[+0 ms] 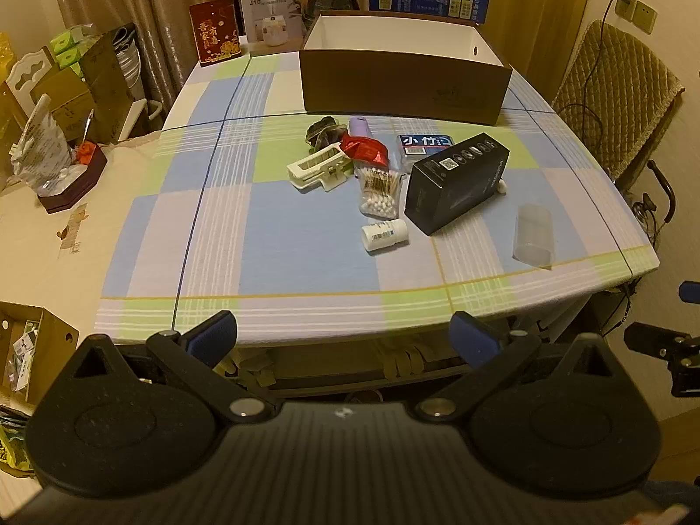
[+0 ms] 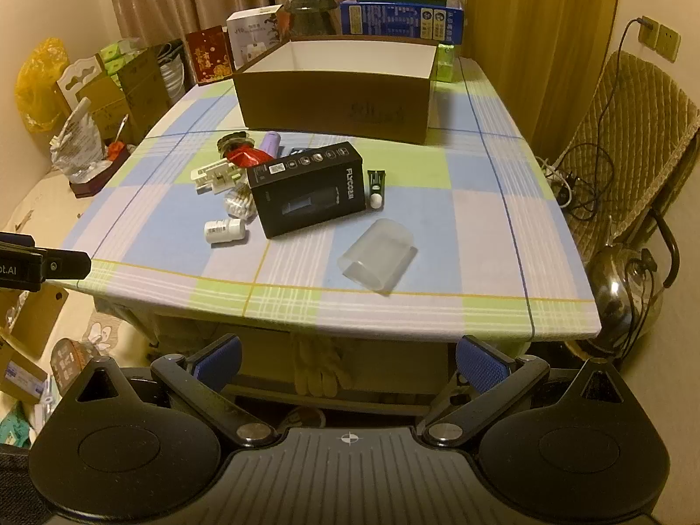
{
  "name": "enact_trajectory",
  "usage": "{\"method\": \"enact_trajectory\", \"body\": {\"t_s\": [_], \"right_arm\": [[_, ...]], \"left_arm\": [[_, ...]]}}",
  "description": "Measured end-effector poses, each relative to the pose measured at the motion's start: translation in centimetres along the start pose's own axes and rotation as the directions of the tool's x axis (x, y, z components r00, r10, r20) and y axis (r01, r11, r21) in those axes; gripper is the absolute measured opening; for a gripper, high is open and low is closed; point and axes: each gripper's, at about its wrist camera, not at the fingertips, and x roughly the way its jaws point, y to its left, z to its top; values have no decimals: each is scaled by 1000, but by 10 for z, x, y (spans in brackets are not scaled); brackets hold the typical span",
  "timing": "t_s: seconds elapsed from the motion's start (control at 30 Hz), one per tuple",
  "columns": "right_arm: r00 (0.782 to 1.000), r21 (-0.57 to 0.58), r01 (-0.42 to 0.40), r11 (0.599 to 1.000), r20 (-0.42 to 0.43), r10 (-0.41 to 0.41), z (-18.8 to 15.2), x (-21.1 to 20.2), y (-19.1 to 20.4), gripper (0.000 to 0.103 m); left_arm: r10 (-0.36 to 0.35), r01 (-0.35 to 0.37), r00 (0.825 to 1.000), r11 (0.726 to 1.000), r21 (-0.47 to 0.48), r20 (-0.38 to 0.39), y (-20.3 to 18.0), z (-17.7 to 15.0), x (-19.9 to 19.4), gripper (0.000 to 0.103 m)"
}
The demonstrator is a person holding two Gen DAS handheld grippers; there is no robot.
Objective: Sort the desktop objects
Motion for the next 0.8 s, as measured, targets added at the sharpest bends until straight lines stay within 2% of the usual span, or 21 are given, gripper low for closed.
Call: {"method": "enact_trajectory", "body": {"t_s": [0.8], "right_arm": [[1000, -21, -18, 1000, -16, 18, 3, 5, -2, 101]], "left_arm": [[1, -1, 1000, 1000, 0, -11, -1, 3, 4, 102]]}}
